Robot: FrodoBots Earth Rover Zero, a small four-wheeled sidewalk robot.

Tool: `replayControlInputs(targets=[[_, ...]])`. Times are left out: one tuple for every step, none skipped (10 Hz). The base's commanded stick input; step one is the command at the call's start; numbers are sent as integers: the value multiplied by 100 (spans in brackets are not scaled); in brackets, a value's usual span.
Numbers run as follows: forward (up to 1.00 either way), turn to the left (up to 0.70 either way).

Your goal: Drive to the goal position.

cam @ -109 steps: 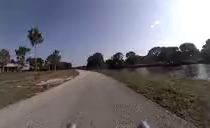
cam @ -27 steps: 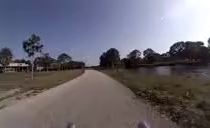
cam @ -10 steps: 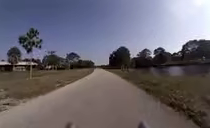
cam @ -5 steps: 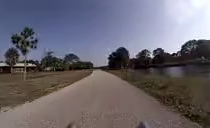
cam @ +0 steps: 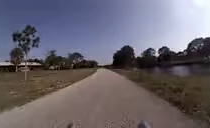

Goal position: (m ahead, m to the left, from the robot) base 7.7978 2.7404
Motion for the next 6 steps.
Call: replayControlInputs(targets=[[100,0],[100,1],[100,2],[100,2],[100,2],[100,2]])
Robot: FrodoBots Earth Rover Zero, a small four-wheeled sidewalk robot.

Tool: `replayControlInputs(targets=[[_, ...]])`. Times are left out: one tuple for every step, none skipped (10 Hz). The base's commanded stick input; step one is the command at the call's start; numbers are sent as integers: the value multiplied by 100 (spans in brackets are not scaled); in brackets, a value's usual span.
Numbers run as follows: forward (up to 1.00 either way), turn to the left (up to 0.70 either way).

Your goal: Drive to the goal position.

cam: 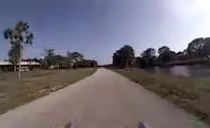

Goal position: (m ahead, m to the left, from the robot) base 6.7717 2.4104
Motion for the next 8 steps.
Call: replayControlInputs(targets=[[100,2],[100,2],[100,2],[100,3],[100,3],[100,3],[100,3],[100,3]])
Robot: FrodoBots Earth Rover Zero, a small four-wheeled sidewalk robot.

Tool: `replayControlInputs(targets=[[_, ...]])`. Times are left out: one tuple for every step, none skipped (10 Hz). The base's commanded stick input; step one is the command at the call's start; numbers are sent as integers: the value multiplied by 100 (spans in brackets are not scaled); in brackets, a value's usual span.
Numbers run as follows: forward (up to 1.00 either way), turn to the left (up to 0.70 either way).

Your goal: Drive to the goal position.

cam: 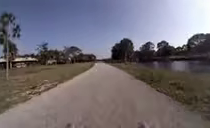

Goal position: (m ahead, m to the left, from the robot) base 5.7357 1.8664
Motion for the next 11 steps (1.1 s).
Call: replayControlInputs(targets=[[100,4],[100,5],[100,6],[100,28],[100,40],[100,27],[100,12],[100,3],[100,3],[100,3],[100,3]])
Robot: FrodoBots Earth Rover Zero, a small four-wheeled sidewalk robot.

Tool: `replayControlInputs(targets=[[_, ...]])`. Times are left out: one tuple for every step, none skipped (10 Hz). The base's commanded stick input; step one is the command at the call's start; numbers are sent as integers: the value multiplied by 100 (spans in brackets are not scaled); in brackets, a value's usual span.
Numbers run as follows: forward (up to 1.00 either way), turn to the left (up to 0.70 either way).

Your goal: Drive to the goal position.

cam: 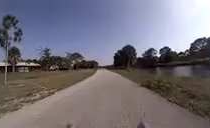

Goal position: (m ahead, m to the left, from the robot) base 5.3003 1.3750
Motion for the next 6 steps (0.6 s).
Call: replayControlInputs(targets=[[100,3],[100,3],[100,3],[100,2],[100,2],[100,2]])
